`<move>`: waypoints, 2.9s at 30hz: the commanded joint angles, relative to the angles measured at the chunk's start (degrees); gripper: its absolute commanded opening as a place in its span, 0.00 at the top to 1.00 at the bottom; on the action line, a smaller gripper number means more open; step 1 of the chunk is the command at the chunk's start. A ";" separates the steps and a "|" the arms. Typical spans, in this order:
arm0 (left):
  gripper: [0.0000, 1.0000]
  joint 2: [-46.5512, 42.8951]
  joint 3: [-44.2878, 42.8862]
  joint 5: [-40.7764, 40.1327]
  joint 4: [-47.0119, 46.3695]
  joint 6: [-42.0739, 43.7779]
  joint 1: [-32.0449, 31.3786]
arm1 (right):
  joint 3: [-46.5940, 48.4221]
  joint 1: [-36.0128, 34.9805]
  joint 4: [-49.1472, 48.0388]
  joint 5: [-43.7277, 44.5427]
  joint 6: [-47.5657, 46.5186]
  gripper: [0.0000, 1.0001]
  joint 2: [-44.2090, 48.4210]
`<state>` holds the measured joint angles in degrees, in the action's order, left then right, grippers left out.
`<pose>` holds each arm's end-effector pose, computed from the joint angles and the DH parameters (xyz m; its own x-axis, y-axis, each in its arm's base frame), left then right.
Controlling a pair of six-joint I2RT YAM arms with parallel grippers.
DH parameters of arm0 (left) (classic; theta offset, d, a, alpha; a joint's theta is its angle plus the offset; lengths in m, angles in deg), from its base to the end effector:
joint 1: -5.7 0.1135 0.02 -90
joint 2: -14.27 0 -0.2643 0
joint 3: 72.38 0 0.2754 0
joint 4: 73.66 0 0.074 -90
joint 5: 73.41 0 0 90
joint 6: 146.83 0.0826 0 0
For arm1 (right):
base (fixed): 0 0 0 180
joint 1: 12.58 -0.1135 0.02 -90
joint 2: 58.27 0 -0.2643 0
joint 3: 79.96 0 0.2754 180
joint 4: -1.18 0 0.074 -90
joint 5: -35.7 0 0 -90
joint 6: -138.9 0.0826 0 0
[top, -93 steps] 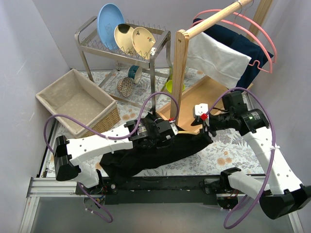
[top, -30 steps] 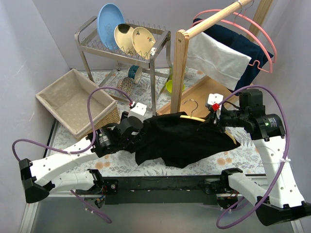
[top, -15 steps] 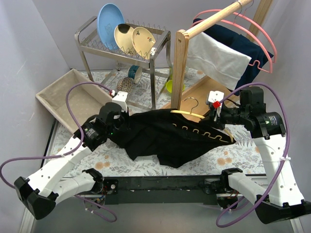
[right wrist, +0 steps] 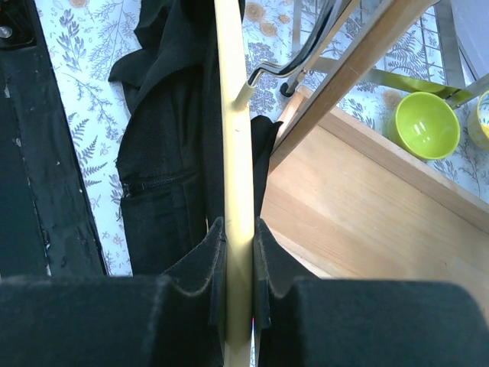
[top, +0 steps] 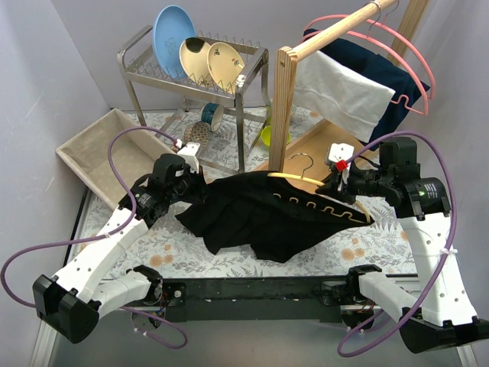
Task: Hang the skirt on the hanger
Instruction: Place skirt on hanger
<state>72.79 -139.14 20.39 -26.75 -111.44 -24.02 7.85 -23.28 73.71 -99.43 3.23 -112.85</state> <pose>0.2376 -0.1419 0.2806 -0.7542 -0.5061 -0.4184 -0.1299 0.7395 -0.6605 0.1852 0.0946 0.3960 0.0443 -0.5052 -0.8618 -0.9133 0.3291 -0.2399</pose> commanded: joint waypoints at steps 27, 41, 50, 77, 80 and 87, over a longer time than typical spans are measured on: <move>0.02 -0.35 -18.50 39.38 6.45 17.43 -1.82 | 5.72 0.42 15.03 -9.28 -15.94 0.99 -2.36; 0.19 3.00 -24.75 16.86 5.93 8.74 -16.43 | 4.23 -14.00 -0.44 2.06 0.23 0.99 -7.37; 0.35 5.19 -22.38 19.23 5.84 6.88 -16.52 | 4.50 -15.84 -1.32 3.11 1.72 0.99 -7.73; 1.00 -2.09 -23.35 -13.45 20.43 2.23 -15.11 | -0.87 -15.58 -3.25 12.69 1.02 0.99 -2.01; 1.00 -3.59 -23.08 -13.11 19.29 2.58 -14.32 | -1.13 -15.40 -3.61 12.43 1.46 0.99 -2.10; 0.56 -2.89 -28.96 6.30 10.77 1.43 -14.23 | -1.57 -15.49 -6.50 9.09 6.02 0.99 -5.44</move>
<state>71.26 -162.96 19.84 -12.31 -110.26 -38.97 5.05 -39.43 68.68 -91.03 5.51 -116.90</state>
